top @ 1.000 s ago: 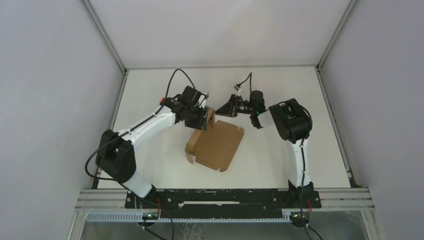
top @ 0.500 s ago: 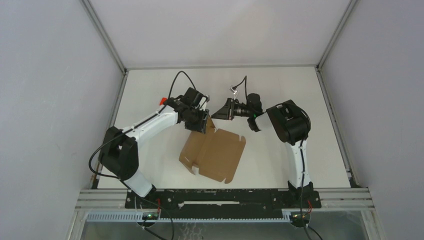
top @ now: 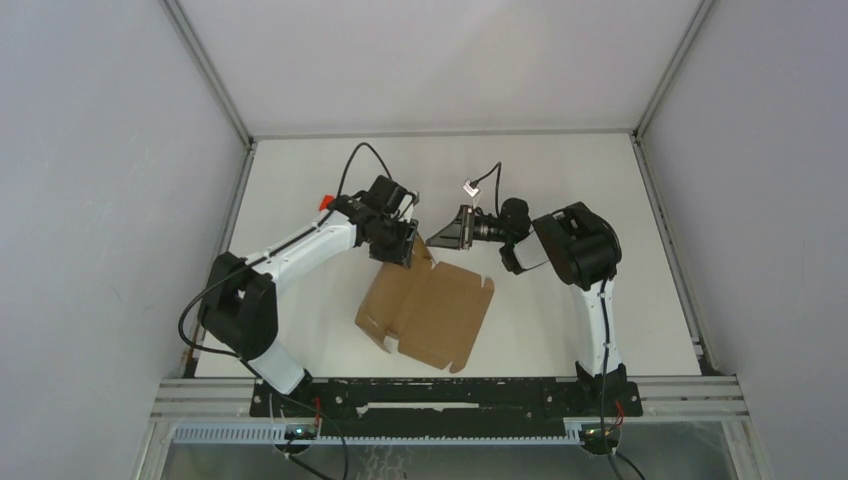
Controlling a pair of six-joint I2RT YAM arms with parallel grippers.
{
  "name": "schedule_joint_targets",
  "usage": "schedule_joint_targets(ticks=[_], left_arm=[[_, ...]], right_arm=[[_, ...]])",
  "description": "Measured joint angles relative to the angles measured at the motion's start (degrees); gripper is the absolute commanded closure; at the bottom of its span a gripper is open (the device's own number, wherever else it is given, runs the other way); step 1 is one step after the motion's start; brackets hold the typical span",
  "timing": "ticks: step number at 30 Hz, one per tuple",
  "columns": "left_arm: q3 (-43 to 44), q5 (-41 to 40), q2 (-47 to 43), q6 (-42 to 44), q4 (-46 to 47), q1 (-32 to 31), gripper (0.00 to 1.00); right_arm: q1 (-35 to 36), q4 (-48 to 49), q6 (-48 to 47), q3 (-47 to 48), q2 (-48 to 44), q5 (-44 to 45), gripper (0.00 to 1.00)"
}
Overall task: Fold the paper box
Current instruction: Fold the paper box at the center of the board.
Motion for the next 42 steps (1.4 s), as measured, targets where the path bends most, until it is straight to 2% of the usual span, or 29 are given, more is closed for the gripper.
schedule_joint_targets(ticks=[8,19,33,42], left_arm=[[0.00,0.00,0.00,0.04,-0.63,0.00,0.53],[1.22,-0.02,0.57,0.04,-1.68,-0.15,0.53],[2.93,-0.52,1.60,0.09,-3.17,-0.81,0.53],[3.45,-0.94,2.01,0.20,-4.24,-0.87,0.53]], right_arm=[[0.76,3.96,0.63,-0.61,0.11,-2.45,0.60],[2.25,4.42,0.00,-0.61,0.26,-4.22,0.60],[4.74,0.74,-6.45,-0.59,0.26,-3.91,0.63],[5.88,1.77,-8.81,-0.17,1.14,-2.05,0.64]])
